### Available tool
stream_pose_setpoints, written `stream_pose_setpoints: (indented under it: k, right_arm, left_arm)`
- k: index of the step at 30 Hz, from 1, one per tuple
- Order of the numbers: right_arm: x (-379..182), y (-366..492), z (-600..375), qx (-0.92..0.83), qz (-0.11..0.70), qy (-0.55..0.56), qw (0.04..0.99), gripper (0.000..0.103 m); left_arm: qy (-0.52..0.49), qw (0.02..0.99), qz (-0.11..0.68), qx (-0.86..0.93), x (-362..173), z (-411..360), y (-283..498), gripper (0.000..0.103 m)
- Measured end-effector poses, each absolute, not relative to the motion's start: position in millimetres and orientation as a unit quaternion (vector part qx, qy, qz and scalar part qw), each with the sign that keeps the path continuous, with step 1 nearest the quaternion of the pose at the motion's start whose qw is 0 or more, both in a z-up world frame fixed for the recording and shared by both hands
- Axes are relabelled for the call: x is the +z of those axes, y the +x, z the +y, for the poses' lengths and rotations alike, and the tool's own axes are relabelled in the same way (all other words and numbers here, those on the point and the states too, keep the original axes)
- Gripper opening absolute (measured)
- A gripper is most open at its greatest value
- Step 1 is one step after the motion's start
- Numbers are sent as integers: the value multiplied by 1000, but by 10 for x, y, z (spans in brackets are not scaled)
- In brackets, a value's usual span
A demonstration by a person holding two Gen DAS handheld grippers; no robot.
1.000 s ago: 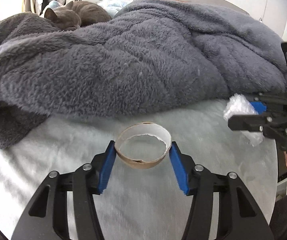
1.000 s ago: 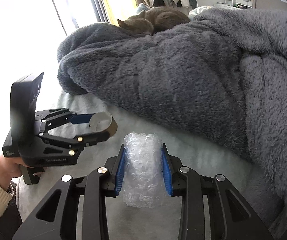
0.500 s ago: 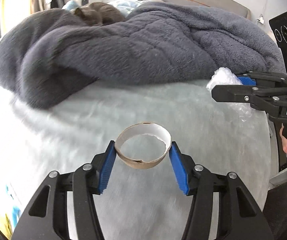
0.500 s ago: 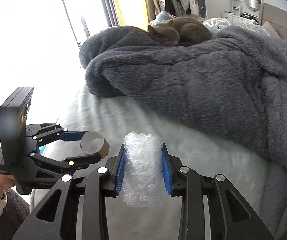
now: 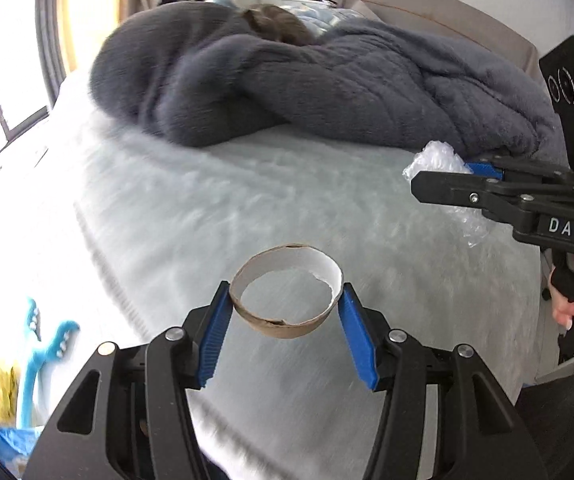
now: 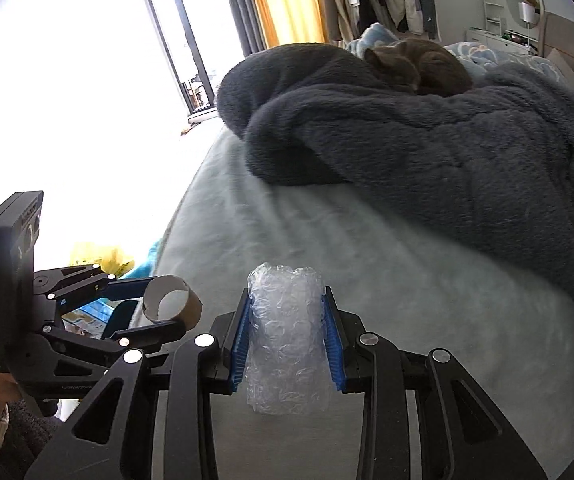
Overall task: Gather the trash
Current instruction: 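Carry both items over the bin and open the left tool to drop the tape roll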
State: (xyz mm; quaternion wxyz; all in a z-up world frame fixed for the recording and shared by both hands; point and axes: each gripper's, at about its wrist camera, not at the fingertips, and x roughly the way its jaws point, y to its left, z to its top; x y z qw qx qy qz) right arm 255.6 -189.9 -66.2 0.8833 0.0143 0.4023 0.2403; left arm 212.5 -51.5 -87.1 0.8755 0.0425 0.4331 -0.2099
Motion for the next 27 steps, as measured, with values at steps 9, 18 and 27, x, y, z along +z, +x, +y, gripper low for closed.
stream_pose_setpoints:
  k: [9,18,27]
  right_arm:
    - [-614,2352,-1279,276,394,4,877,33]
    - [-634,2186,-764,304,388,-11,870,33]
    - [-604,2122,-401,331,379,-7,864,33]
  left_arm:
    - [18,886,443,-134,-953,164,1819,57]
    - [-44,878,472,-65,-1100,842,1677,57]
    - [-78,855,512,-27,-1346,1295,1524,57]
